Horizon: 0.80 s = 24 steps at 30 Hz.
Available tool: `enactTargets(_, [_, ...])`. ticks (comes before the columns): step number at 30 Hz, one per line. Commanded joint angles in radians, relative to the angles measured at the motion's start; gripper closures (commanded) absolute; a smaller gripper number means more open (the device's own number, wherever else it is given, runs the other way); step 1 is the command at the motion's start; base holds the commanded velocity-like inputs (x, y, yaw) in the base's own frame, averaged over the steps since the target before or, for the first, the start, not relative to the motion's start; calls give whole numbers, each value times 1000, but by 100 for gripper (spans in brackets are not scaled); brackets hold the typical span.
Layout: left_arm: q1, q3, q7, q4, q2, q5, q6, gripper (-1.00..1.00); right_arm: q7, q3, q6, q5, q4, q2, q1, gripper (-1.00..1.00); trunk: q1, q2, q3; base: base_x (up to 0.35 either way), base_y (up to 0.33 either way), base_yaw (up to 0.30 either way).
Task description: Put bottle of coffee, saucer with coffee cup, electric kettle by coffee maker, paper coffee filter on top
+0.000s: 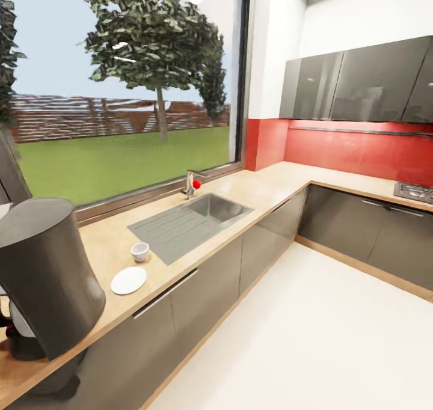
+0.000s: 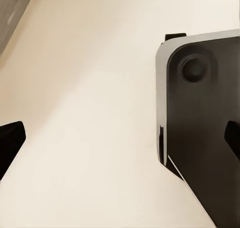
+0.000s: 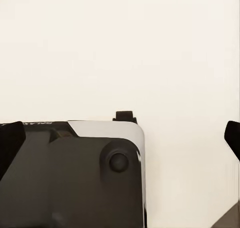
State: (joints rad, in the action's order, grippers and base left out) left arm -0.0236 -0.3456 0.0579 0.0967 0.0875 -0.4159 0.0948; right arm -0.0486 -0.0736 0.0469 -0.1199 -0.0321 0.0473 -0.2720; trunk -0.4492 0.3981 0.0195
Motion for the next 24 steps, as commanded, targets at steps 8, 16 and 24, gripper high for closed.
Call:
enactTargets(8, [-1,-5,3,-2,-1,-11,4,-100,-4,-9,4,-9,1,-1,-1,-100,-1,2,2,200,-228,-50])
enactTargets(16, [-1,-7,3,-2,0,-11,5,-100,-4,-9,4,-9,1,-1,-1,-100,-1,2,2,150,-255,-1])
enactTargets(24, [-1,-9,3,-2,0,-9,5,-100,-4,-9,4,-9,1,-1,-1,-100,-1,2,2,18,-296,23])
